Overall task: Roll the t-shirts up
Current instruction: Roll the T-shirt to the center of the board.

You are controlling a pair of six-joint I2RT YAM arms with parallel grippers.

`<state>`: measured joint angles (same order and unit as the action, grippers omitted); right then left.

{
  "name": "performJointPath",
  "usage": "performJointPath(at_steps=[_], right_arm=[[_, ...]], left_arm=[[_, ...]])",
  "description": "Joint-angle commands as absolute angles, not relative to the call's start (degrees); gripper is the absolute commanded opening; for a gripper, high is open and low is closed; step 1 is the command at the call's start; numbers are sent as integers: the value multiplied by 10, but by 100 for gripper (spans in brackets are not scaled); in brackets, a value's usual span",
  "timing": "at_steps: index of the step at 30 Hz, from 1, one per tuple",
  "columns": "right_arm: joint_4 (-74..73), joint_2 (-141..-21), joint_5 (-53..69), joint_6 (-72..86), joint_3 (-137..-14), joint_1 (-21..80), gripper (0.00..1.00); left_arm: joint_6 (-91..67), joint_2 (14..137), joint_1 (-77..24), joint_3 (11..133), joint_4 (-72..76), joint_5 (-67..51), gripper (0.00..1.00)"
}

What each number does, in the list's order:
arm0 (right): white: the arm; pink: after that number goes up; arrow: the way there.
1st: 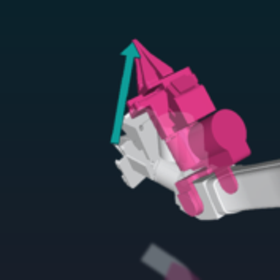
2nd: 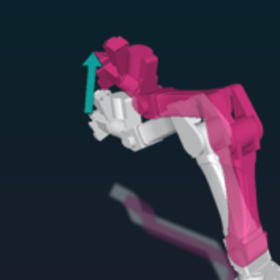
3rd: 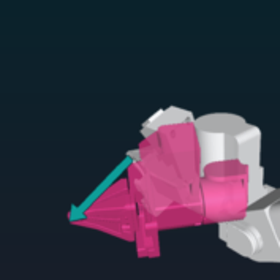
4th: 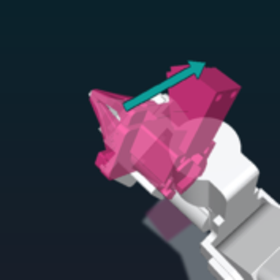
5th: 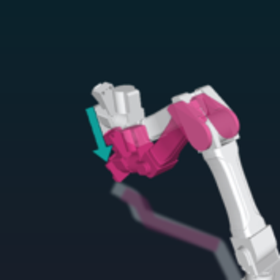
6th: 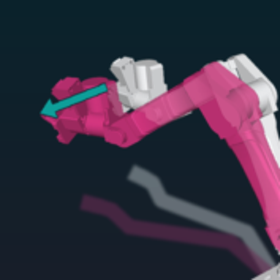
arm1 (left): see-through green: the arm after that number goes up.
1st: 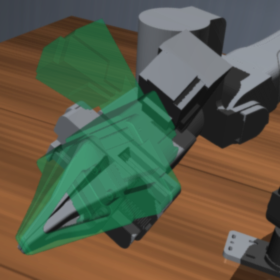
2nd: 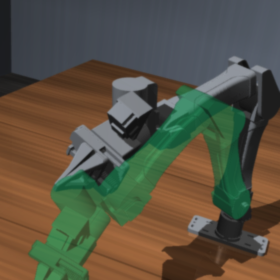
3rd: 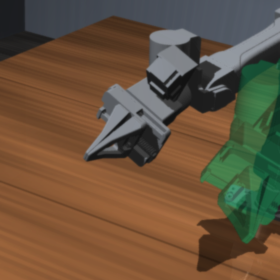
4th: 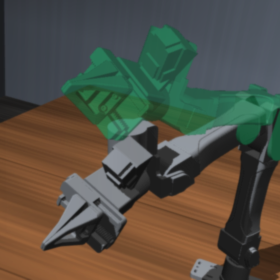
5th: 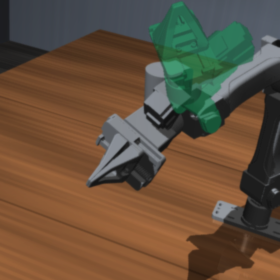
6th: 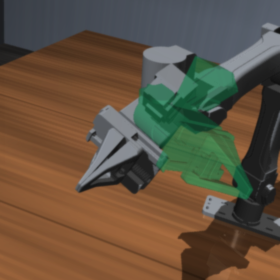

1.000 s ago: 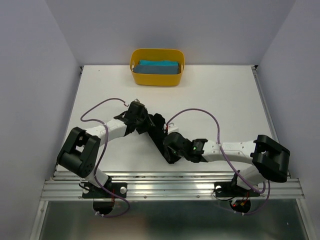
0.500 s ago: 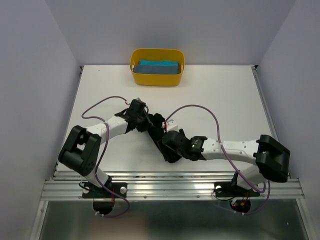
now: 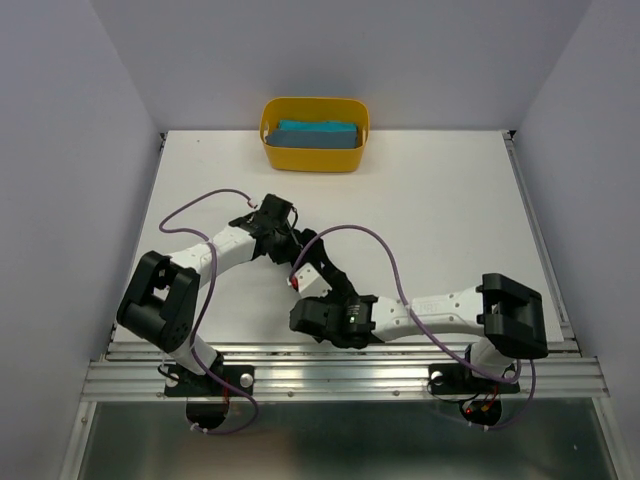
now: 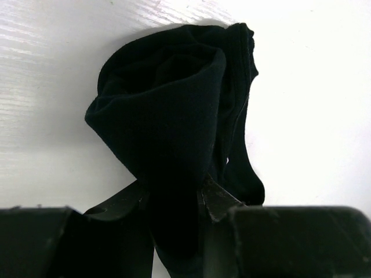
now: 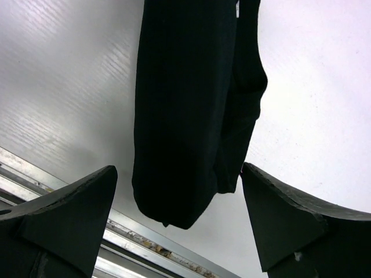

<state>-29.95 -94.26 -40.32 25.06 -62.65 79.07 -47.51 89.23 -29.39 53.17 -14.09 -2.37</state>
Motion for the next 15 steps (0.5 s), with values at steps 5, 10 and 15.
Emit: performJointPath(at_steps=[5,10,15], right_arm=[[-269,-970,-425,244,-639,797,79],[-233,-965,-401,252,-623,797,39],[-214,-958,-370,283,-600,787,18]], left_arm=[[-481,881,-294,554,-156,-17,0],[-479,879,-294,555,-156,-18,0],[-477,868,-294,555,-155,-19,0]])
